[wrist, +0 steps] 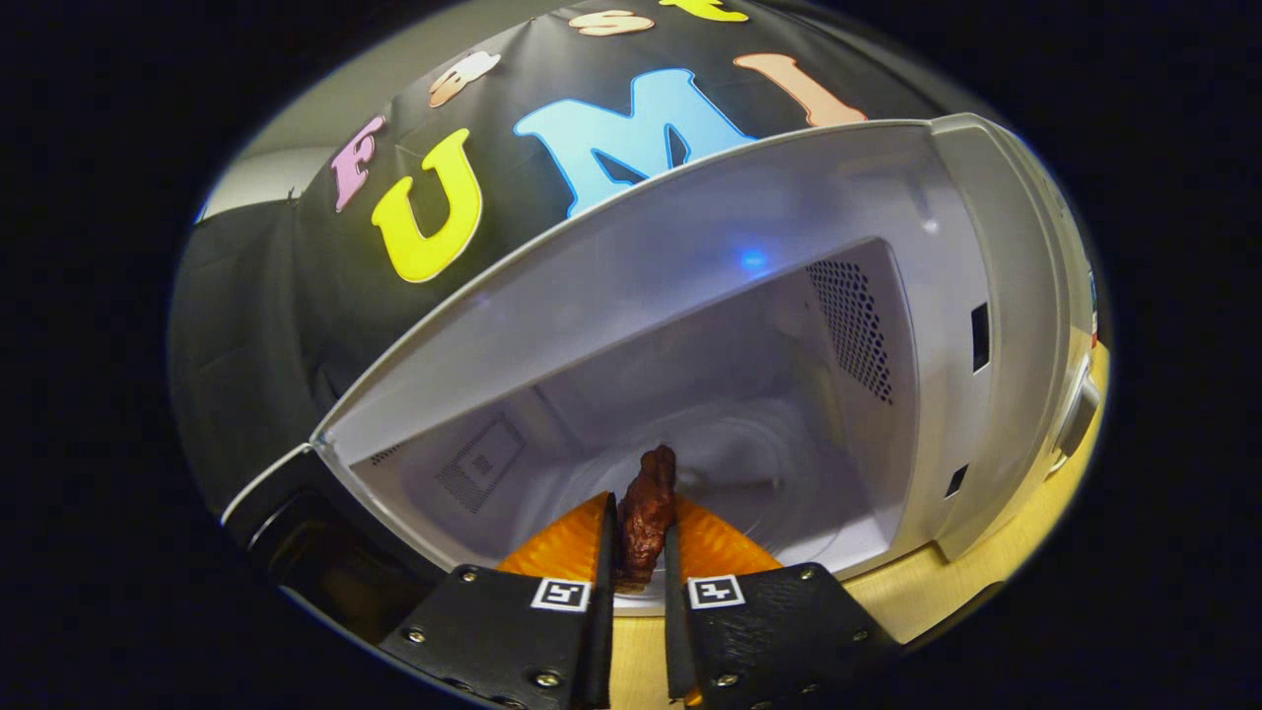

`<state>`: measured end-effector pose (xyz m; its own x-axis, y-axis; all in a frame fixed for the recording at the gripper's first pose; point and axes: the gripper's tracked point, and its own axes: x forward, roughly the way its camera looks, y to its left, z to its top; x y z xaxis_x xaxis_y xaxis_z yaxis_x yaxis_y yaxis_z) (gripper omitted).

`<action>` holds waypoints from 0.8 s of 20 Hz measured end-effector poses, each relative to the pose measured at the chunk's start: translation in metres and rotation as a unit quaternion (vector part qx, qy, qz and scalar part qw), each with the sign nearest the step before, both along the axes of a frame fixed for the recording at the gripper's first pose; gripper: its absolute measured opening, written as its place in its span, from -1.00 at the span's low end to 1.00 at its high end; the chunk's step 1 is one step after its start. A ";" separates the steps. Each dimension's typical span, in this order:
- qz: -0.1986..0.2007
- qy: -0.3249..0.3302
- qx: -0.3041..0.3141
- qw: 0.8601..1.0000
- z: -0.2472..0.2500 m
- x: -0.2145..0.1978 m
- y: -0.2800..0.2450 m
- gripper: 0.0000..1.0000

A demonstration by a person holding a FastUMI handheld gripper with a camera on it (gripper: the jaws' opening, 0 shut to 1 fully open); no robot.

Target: Open the microwave, put the food inside, and close the microwave door.

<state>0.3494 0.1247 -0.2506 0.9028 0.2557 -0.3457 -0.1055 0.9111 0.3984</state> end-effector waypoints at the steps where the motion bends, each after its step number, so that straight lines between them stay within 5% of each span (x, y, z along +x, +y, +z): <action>1: -0.006 0.009 -0.012 1.000 -0.005 0.001 -0.005 -0.40; 5: -0.036 0.038 -0.073 0.996 -0.022 0.007 -0.031 0.29; 9: -0.024 0.030 -0.089 0.995 -0.014 -0.001 -0.032 0.76; 16: 0.011 -0.023 -0.091 0.995 0.051 -0.055 -0.009 0.85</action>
<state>0.2947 0.1155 -0.1997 0.9137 0.2127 -0.3463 -0.1411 0.9652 0.2203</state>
